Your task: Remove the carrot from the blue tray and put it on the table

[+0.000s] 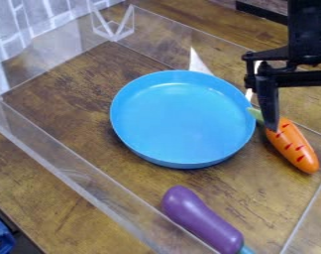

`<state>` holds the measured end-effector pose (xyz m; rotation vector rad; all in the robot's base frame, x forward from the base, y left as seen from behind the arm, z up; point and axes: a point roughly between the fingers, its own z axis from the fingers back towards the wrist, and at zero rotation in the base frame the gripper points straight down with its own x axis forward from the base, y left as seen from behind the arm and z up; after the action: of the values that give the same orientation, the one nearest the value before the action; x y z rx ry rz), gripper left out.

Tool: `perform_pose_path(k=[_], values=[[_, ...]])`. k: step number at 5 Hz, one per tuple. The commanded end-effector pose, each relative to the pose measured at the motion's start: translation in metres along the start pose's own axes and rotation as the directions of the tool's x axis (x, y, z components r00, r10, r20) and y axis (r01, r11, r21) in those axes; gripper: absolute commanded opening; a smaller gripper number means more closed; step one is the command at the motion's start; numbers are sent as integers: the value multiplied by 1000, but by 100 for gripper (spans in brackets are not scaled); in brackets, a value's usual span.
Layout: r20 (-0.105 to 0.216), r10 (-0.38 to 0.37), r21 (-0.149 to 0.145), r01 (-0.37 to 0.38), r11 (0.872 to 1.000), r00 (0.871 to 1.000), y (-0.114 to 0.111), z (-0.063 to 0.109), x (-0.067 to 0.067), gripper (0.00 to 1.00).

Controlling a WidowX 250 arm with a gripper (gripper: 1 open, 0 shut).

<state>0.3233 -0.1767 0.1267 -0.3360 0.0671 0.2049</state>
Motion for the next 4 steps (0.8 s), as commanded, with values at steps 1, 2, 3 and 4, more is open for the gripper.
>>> perform_pose_path(k=[1, 2, 3, 4], values=[[39, -8, -15, 9, 1000, 999, -2, 13, 3, 100], [44, -3, -12, 4, 1000, 999, 2, 13, 5, 100], [47, 1, -7, -1, 1000, 999, 5, 15, 7, 100], [50, 2, -1, -2, 1000, 999, 9, 17, 8, 100]])
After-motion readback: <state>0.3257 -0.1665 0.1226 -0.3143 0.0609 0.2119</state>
